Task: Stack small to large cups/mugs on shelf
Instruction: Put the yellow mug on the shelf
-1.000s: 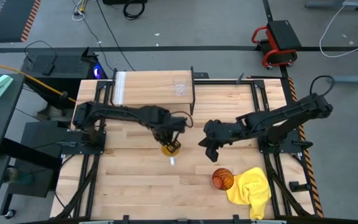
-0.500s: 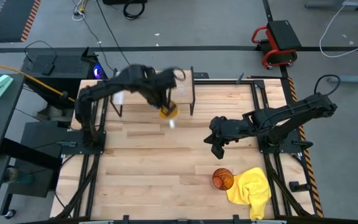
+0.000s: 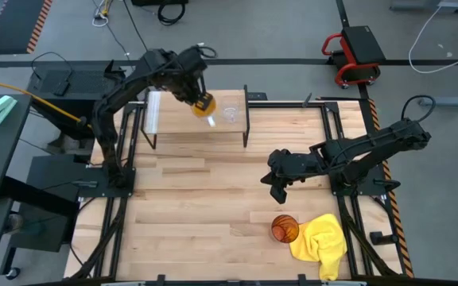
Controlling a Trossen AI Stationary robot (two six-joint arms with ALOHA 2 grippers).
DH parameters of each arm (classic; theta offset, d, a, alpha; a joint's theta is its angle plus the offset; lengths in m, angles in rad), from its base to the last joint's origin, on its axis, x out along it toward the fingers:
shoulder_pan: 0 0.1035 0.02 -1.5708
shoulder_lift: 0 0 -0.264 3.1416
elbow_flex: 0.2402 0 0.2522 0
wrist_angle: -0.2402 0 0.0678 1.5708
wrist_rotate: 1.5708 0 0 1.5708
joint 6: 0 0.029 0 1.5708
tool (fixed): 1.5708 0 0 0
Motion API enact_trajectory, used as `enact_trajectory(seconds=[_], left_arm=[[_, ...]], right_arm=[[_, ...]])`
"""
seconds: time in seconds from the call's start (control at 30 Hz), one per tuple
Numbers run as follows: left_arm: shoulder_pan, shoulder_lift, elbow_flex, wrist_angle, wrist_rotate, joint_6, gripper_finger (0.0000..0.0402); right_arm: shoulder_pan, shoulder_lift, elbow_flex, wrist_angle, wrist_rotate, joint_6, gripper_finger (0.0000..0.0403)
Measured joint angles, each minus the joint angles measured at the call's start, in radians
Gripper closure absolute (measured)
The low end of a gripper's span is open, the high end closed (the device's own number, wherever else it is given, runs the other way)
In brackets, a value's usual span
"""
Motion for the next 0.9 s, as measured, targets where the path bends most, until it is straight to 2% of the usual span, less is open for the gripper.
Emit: enact_trajectory(seconds=[0.27, 0.67, 0.9], left_arm=[[0.077, 0.022, -0.001, 0.001, 0.002, 0.088, 0.0385], [0.110, 0.069, -0.001, 0.001, 0.001, 0.248, 0.0385], [0.122, 0.069, -0.007, 0.003, 0.000, 0.278, 0.0385]], right_arm=[[0.000, 0.000, 0.000, 0.000, 0.000, 0.001, 0.0399], [0.000, 0.000, 0.000, 0.001, 0.000, 0.018, 0.0399], [0.000, 0.000, 0.000, 0.001, 0.000, 0.020, 0.0400]])
